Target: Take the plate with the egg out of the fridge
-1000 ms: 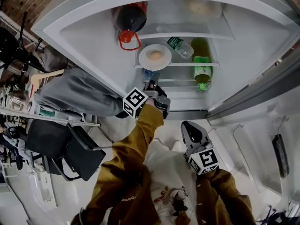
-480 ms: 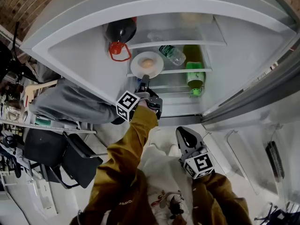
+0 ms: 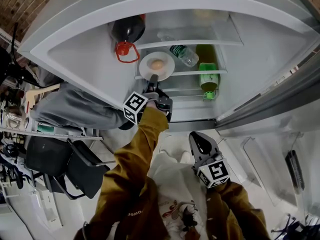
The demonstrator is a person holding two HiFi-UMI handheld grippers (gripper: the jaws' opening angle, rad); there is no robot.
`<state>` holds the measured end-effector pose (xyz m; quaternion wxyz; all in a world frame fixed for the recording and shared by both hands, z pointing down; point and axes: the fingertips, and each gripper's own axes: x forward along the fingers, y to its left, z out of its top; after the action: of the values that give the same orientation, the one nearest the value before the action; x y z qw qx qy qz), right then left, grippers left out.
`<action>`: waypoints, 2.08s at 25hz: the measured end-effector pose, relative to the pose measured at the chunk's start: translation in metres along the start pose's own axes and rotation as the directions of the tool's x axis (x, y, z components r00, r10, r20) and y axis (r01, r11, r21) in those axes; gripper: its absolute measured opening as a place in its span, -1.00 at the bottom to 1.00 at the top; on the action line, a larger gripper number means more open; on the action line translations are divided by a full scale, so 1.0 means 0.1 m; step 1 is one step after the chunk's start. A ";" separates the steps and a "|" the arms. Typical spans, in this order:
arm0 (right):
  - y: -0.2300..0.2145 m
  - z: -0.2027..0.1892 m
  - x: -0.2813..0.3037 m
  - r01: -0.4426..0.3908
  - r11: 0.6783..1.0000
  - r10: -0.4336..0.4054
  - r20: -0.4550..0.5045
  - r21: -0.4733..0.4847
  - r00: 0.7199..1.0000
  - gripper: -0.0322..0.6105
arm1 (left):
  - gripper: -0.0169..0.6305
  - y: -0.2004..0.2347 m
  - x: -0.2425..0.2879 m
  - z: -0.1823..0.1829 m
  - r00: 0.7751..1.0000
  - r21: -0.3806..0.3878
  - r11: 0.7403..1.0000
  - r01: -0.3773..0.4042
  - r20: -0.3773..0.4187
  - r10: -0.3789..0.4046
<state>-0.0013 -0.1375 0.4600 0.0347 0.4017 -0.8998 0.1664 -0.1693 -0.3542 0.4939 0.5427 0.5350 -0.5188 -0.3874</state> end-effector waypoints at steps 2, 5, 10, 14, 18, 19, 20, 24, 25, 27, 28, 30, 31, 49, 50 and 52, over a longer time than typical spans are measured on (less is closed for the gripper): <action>0.00 0.00 0.00 0.001 1.000 -0.001 -0.002 0.003 1.000 -0.88 | -0.45 0.00 0.01 0.00 1.000 -0.009 1.000 0.001 0.001 -0.001; 0.00 0.01 0.01 0.001 1.000 -0.001 -0.004 -0.001 1.000 -0.88 | -0.45 0.00 0.03 0.02 1.000 -0.013 1.000 -0.002 0.004 0.002; -0.02 0.01 0.02 0.003 1.000 -0.003 -0.005 -0.014 1.000 -0.88 | -0.49 -0.03 0.07 0.02 1.000 -0.011 1.000 -0.007 0.004 0.008; -0.02 0.02 0.02 0.006 1.000 -0.006 -0.005 -0.011 1.000 -0.88 | -0.65 -0.01 0.07 0.03 1.000 -0.006 1.000 -0.028 0.011 0.028; -0.03 0.01 0.01 0.012 1.000 -0.012 -0.004 0.000 1.000 -0.88 | -0.71 0.01 0.07 0.03 0.999 -0.017 0.999 -0.030 0.014 0.031; -0.03 0.01 0.01 0.011 1.000 -0.011 -0.003 -0.001 1.000 -0.88 | -0.72 0.00 0.07 0.03 0.999 -0.019 0.999 -0.031 0.013 0.031; -0.03 0.01 0.01 0.010 1.000 -0.010 -0.003 -0.001 1.000 -0.88 | -0.73 0.00 0.07 0.03 0.999 -0.020 0.999 -0.031 0.013 0.031; -0.02 0.01 0.01 0.004 1.000 -0.004 -0.001 -0.012 1.000 -0.88 | -0.82 -0.02 0.06 0.03 1.000 -0.023 0.999 -0.023 0.014 0.023; -0.01 0.01 0.00 0.003 1.000 -0.003 -0.001 -0.014 1.000 -0.88 | -0.82 -0.03 0.06 0.03 1.000 -0.023 0.999 -0.021 0.012 0.022; -0.01 0.02 0.00 0.004 1.000 -0.004 0.000 -0.015 1.000 -0.88 | -0.83 -0.03 0.05 0.02 1.000 -0.027 0.999 -0.020 0.008 0.020; -0.01 0.03 -0.01 0.005 1.000 -0.005 0.001 -0.015 1.000 -0.88 | -0.83 -0.03 0.05 0.02 1.000 -0.031 0.999 -0.019 0.006 0.019; -0.01 0.03 -0.02 0.006 1.000 -0.006 0.003 -0.015 1.000 -0.88 | -0.84 -0.03 0.04 0.01 1.000 -0.041 0.999 -0.018 0.004 0.018; 0.00 0.04 -0.02 0.006 1.000 -0.006 0.005 -0.014 1.000 -0.88 | -0.84 -0.03 0.04 0.00 1.000 -0.045 0.999 -0.018 0.002 0.018; 0.11 0.00 -0.11 -0.010 1.000 0.010 0.006 -0.020 1.000 -0.88 | -0.89 -0.14 -0.22 -0.12 0.999 -0.037 0.999 -0.007 -0.032 0.006; 0.11 0.00 -0.12 -0.011 1.000 0.011 0.006 -0.023 1.000 -0.88 | -0.89 -0.14 -0.24 -0.13 0.999 -0.036 0.999 -0.008 -0.036 0.007; 0.12 -0.01 -0.14 -0.013 0.999 0.013 0.006 -0.031 1.000 -0.88 | -0.89 -0.13 -0.29 -0.17 0.999 -0.033 0.999 -0.009 -0.043 0.008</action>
<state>-0.0006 -0.1202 0.4552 0.0373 0.3957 -0.9050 0.1514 -0.1561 -0.3244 0.4788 0.5641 0.5321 -0.5029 -0.3819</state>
